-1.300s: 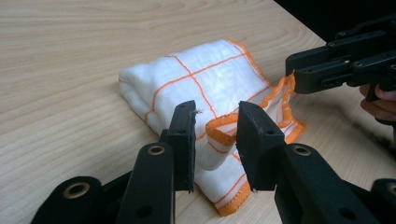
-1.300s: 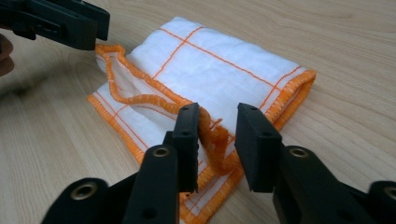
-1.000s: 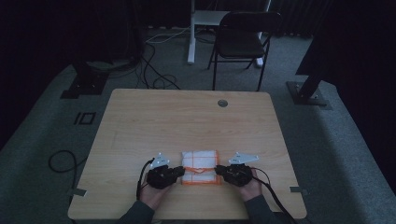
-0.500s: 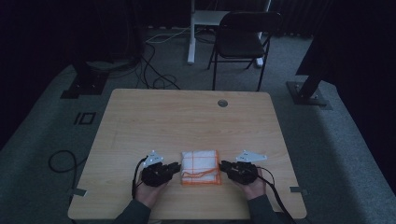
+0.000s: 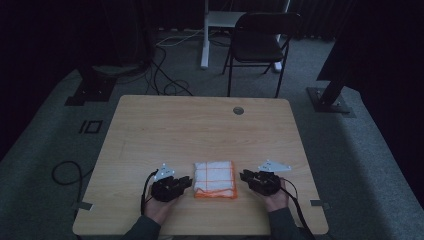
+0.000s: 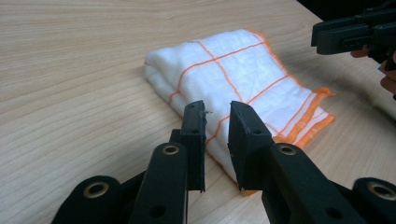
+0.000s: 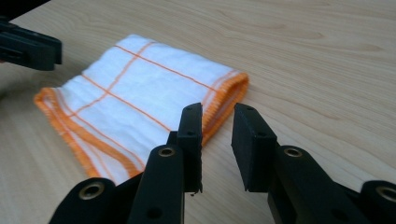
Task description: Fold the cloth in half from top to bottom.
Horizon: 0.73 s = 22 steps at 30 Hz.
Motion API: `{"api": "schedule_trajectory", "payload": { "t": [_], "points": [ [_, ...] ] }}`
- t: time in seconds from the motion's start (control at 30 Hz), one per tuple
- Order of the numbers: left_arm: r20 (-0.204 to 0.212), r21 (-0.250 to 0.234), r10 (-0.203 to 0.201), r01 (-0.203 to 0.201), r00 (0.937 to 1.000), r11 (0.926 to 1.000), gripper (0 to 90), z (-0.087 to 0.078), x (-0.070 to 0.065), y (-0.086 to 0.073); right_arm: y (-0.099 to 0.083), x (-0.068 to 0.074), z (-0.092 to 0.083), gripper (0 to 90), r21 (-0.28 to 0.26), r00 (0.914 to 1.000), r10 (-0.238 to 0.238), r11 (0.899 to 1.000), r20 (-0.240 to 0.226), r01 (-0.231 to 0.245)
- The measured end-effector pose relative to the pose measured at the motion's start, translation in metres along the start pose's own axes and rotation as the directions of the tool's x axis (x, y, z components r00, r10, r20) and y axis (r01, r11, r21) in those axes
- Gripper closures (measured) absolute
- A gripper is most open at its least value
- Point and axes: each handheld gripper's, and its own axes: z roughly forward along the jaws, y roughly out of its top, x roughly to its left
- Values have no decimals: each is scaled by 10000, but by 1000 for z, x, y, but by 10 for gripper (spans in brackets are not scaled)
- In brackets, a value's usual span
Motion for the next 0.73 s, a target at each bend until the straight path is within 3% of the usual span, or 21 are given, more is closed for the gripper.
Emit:
{"api": "schedule_trajectory", "payload": {
  "t": [0.1,0.3,0.4,0.73],
  "points": [
    [-146,27,9,-9,9999,10000,766,0,4,-3,-3,-6,1,735,95,9992,-126,9999,378,122],
    [-588,37,-51,53,9983,10000,752,-1,12,-7,-5,-18,0,733,12,9976,218,9998,652,-219],
    [-801,57,-30,34,9968,10000,742,-2,16,-7,-5,-19,0,730,69,9961,148,9999,871,-154],
    [-1190,-154,-277,260,9925,9995,729,-10,28,-5,-6,-20,1,727,215,9952,118,9997,973,-140]
  ]
}}
